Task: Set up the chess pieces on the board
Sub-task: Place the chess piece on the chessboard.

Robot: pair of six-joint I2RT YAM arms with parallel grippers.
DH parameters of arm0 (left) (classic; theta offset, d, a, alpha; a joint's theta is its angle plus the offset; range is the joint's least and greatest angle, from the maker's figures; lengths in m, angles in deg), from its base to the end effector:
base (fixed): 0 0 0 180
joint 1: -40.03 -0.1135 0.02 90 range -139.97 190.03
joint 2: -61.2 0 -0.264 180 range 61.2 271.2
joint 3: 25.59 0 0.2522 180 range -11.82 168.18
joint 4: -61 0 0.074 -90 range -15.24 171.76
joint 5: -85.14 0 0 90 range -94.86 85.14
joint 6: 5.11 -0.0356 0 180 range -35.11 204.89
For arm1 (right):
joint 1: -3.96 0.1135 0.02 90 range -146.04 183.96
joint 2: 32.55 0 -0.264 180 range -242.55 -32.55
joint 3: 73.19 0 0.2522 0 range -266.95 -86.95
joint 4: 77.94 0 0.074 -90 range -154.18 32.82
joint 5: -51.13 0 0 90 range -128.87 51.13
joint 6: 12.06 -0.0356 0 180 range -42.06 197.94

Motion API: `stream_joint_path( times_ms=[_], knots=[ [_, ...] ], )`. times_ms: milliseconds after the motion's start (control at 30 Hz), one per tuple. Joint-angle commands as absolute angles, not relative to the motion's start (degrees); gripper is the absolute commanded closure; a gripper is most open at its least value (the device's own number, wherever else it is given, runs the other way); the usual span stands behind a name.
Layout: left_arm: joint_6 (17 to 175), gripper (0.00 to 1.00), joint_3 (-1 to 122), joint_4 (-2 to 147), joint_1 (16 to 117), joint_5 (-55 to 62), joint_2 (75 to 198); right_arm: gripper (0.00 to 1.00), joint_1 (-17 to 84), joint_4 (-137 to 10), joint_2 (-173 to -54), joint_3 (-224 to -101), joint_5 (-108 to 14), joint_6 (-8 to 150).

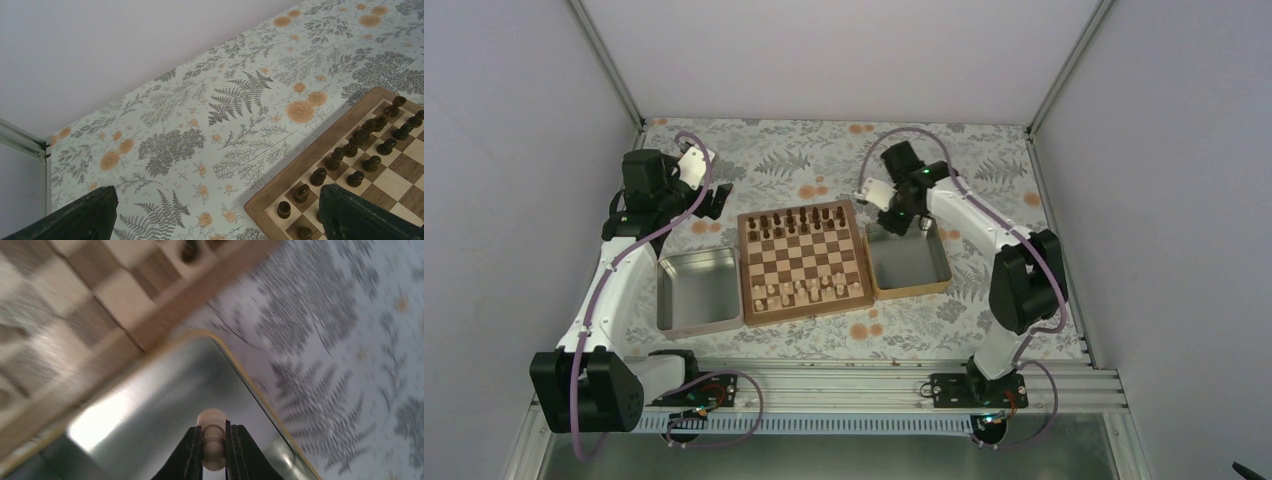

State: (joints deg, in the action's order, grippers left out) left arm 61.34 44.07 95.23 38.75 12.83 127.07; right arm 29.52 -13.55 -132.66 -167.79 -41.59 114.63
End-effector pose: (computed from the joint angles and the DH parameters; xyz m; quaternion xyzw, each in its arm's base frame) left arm 0.2569 -0.0051 0.3164 0.2406 0.8267 -0.0248 0.5080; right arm 0.3196 0.1547 0.2463 -0.5124 0.8405 0.0063 0.1759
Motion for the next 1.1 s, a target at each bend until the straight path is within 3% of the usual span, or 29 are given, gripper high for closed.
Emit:
stream_joint_path(
  times_ms=[0,467,1067],
  knots=[
    [60.81,0.0,43.46,95.03,38.45,13.86,126.68,0.93,36.51,-10.2,-133.35,-170.27,-43.3,111.84],
    [60.73,0.0,43.54,95.06,38.45,14.03,126.72,0.93,47.48,-12.13,-138.93,-167.67,-44.11,110.03],
    [60.81,0.0,43.51,95.04,38.45,13.85,126.68,0.91,49.4,-11.73,-138.42,-163.53,-43.85,109.9]
  ],
)
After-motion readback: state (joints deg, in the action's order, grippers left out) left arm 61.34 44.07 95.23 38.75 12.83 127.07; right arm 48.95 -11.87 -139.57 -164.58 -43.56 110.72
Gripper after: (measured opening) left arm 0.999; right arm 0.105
